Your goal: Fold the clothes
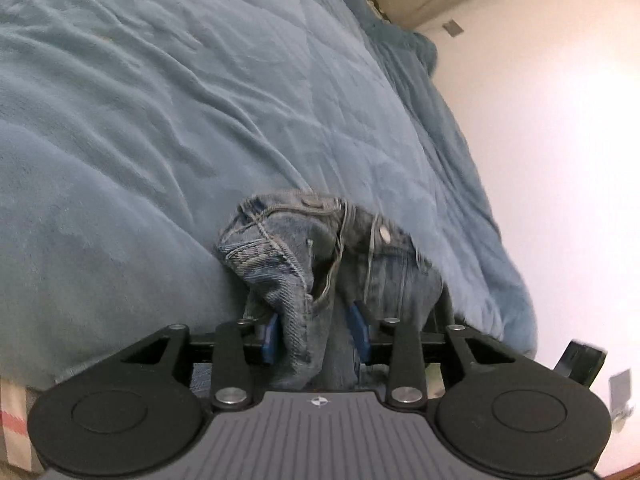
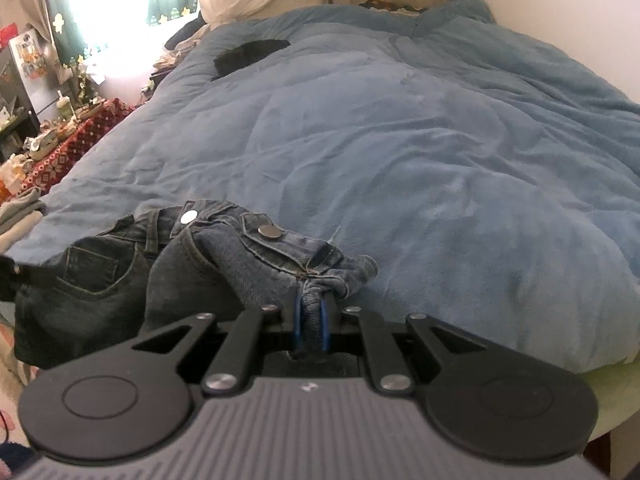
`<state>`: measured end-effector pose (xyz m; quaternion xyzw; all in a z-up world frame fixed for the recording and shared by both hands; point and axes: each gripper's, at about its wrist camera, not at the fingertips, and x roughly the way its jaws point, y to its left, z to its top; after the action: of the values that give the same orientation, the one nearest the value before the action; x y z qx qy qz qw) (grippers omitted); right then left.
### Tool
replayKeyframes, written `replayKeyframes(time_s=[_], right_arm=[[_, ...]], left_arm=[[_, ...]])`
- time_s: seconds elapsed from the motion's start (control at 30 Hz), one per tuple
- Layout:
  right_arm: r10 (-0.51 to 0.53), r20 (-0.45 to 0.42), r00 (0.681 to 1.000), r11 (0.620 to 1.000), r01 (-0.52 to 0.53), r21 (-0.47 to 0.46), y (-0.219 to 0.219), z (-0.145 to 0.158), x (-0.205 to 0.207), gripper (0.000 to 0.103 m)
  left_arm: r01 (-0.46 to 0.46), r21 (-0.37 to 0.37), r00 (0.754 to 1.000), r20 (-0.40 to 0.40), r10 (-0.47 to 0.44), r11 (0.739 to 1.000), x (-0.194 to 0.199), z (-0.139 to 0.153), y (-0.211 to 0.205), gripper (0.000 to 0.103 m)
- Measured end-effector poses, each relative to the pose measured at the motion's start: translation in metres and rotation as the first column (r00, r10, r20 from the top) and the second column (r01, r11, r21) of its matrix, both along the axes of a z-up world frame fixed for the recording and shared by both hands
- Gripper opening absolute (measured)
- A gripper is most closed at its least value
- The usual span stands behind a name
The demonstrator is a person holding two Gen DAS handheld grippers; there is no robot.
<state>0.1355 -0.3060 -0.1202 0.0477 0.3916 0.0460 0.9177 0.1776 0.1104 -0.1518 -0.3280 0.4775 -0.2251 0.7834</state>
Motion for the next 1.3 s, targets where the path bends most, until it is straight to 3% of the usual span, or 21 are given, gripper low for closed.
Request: replayKeyframes(time_s=[0.13, 0.33, 0.6, 0.8, 0.9, 0.97, 1.07, 1.1, 1.13, 1.3], right_arm=[[-0.007, -0.006, 1.0, 1.0, 0.007, -0.007, -0.001, 0.002, 0.007, 0.011], [-0.028, -0.026, 0.999, 1.0, 0.029, 0.005, -0.006, -0.001, 0.02, 0.011], [-0.031, -0.025, 0.999, 0.999, 0.03, -0.015, -0.002, -0.004, 0.027, 0.012], [-0.037, -0.011, 0.999, 0.998, 0.037, -0.044, 0.006, -0.005, 0.023, 0.012], [-0.044, -0.012, 0.999, 0.998, 0.044, -0.043, 0.006, -0.006, 0.024, 0.012], [-0.045, -0.011, 0.999, 0.998, 0.044, -0.048, 0.008, -0.007, 0.024, 0.012], [-0.052, -0.005, 0.999, 0.998, 0.052, -0.047, 0.007, -0.007, 0.025, 0.012], [-0.06, 0.003, 0.998, 0.997, 0.06, -0.045, 0.007, -0.006, 0.025, 0.012], [-0.069, 0.014, 0.998, 0.997, 0.069, -0.043, 0.007, -0.005, 0.024, 0.011], [-0.118, 0.089, 0.989, 0.989, 0.125, -0.079, 0.01, 0.009, 0.027, 0.01]], left_arm=[[0.01, -0.019, 1.0, -0.019, -0.011, 1.0, 0.009, 0.0, 0.01, 0.039], [-0.041, 0.023, 0.999, -0.021, 0.042, 0.999, 0.011, 0.004, 0.033, 0.052], [-0.09, 0.008, 0.995, -0.049, 0.091, 0.996, 0.034, -0.006, 0.047, 0.056], [-0.027, -0.023, 0.995, -0.096, 0.025, 0.999, 0.062, -0.024, 0.028, 0.061], [0.001, -0.041, 0.987, -0.159, -0.008, 0.999, 0.075, -0.044, 0.017, 0.06], [0.016, -0.048, 0.982, -0.187, -0.024, 0.999, 0.077, -0.054, 0.01, 0.058], [0.009, -0.012, 0.986, -0.164, -0.011, 1.0, 0.075, -0.053, 0.002, 0.042], [0.0, 0.004, 0.99, -0.141, 0.0, 1.0, 0.073, -0.049, 0.001, 0.029], [-0.01, 0.019, 0.994, -0.11, 0.012, 1.0, 0.071, -0.043, 0.0, 0.022], [-0.037, 0.148, 0.995, 0.101, 0.023, 0.988, 0.056, 0.003, -0.014, 0.018]])
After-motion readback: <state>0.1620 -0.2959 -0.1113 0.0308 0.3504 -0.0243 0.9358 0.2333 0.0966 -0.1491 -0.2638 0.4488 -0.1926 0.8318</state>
